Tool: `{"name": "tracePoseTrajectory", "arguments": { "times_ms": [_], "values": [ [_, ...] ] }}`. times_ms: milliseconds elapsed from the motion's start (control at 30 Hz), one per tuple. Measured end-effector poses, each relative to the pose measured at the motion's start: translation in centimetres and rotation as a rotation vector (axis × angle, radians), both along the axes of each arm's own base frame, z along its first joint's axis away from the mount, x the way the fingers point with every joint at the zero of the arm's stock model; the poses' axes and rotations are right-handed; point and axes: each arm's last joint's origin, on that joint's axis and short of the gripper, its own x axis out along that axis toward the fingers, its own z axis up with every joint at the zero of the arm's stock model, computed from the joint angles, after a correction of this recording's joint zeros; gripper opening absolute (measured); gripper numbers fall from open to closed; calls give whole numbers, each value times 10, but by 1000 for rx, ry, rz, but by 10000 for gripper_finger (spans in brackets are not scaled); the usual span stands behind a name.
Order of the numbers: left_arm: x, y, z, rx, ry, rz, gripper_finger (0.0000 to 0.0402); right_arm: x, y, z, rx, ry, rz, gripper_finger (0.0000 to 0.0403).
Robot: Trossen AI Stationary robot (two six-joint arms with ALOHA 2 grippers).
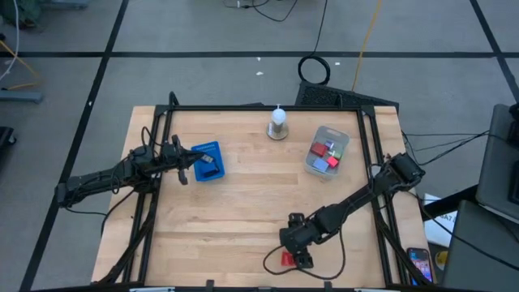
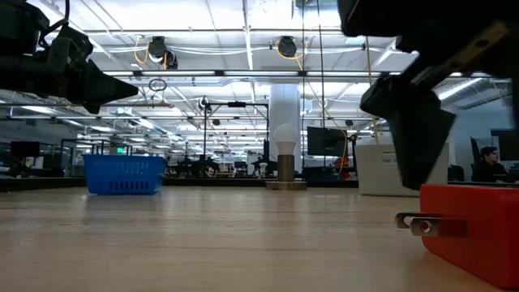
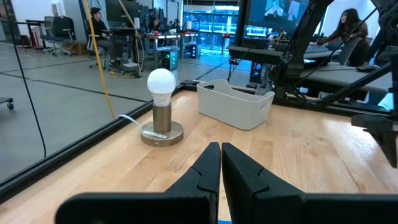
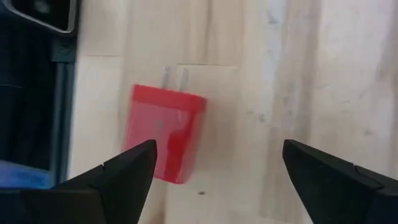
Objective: Pick & Place Office items
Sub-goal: Put the red charger adapter into the gray bin
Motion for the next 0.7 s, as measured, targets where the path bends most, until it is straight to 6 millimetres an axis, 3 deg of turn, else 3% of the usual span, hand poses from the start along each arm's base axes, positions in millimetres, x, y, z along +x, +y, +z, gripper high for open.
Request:
{"name": "tracePoseTrajectory", "arguments": {
  "times_ms": [500, 700],
  "values": [
    [0, 0, 0, -24, -6, 1, 19, 2, -8, -24, -79, 10, -66, 338],
    [0, 0, 0, -23, -6, 2, 19, -3, -31, -22, -254, 52, -120, 337]
  ]
}}
